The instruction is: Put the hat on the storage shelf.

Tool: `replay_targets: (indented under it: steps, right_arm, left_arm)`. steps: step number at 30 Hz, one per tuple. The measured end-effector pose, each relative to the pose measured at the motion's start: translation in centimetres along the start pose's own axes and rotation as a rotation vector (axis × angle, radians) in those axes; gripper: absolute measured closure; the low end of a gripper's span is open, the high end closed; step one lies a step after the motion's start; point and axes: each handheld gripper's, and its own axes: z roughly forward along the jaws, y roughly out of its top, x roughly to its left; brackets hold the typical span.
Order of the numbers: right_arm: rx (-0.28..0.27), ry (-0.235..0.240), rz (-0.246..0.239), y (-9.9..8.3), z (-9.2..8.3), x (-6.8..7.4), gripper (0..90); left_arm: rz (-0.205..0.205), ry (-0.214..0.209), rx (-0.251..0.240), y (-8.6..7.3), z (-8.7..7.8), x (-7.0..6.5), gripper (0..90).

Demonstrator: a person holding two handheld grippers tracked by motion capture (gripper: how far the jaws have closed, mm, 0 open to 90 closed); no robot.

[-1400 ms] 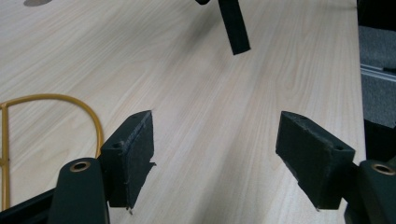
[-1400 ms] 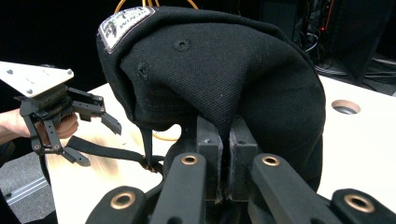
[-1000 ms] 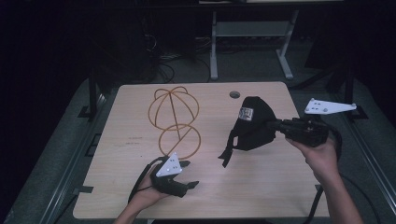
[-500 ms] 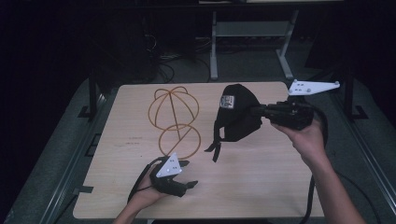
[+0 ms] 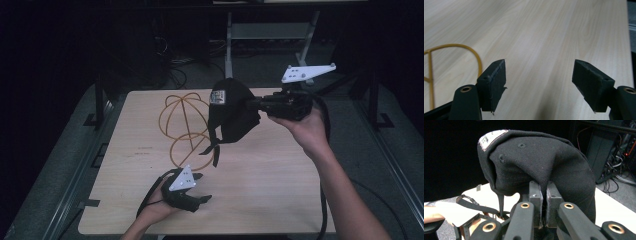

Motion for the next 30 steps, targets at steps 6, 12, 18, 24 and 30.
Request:
replay_targets:
  steps: [6, 12, 18, 24, 30]
  right_arm:
    - [0.004, 0.027, -0.014, 1.4, 1.6, 0.0, 85.9]
    - [0.027, 0.057, -0.037, 3.0, 3.3, 0.2, 85.9]
    - [0.047, 0.093, -0.064, 5.1, 6.0, 0.5, 86.0]
    - [0.069, 0.122, -0.082, 6.6, 8.9, 0.6, 86.0]
    - [0.074, 0.156, -0.072, 8.0, 11.1, 0.6, 85.9]
  left_arm:
    - [0.01, 0.009, 0.001, 0.1, -0.2, 0.2, 27.1]
    - [0.01, 0.0, 0.016, 0.1, 0.1, 0.2, 27.1]
    - [0.001, -0.021, 0.007, 0.2, 0.4, 0.0, 27.1]
    - [0.013, -0.028, 0.007, 0.3, 0.4, 0.1, 27.1]
    - [0.011, -0.035, 0.005, 0.4, 0.5, 0.0, 27.1]
